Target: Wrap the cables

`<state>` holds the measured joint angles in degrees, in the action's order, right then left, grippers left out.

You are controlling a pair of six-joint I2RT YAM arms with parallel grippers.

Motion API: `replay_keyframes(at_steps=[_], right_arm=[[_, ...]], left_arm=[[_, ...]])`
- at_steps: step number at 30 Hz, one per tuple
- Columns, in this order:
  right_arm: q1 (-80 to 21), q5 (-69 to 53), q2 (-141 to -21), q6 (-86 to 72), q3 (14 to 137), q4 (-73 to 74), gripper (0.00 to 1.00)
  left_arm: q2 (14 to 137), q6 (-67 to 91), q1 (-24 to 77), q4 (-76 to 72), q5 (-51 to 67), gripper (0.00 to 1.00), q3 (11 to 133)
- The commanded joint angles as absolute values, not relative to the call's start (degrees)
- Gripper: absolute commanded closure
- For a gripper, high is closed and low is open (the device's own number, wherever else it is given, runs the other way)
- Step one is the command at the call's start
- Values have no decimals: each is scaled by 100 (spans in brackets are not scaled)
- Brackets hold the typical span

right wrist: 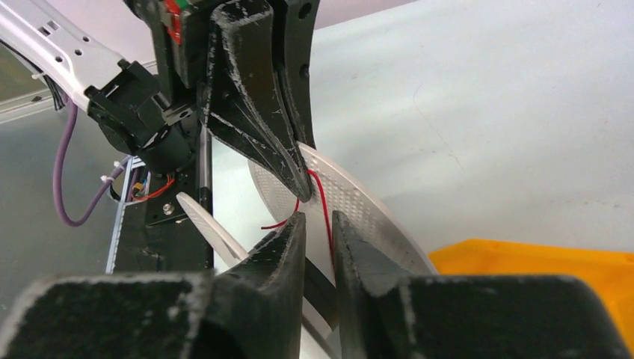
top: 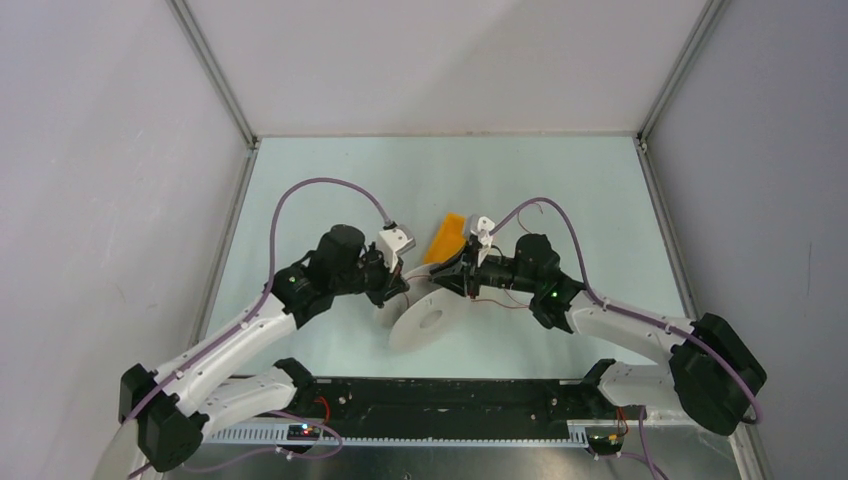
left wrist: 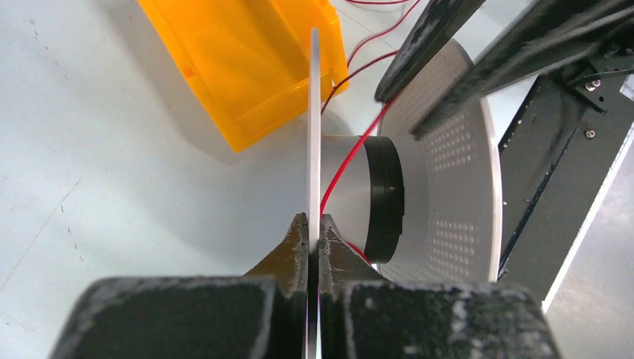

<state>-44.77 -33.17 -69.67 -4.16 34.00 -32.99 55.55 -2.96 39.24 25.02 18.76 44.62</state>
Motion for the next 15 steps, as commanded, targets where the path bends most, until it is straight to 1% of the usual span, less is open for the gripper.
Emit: replay_keyframes(at_steps=[1,8,12,15], right_arm=[[-4436,-3245,-6452,-725,3393,-3388,70],[-4178,-3010,-5381,-935,3393,-3123,48],[-4114,-2737,-4831,-722,3394,-2779,40],[-4032,-2666,-4517,-620,3393,-2484,35]], left_arm=[[5179,-46,3897,2325,1928,100,4534],[4591,313,3897,2405,2052,100,4479],[4202,388,3902,2671,1986,100,4595],[3929,461,3897,2875,1754,100,4792]])
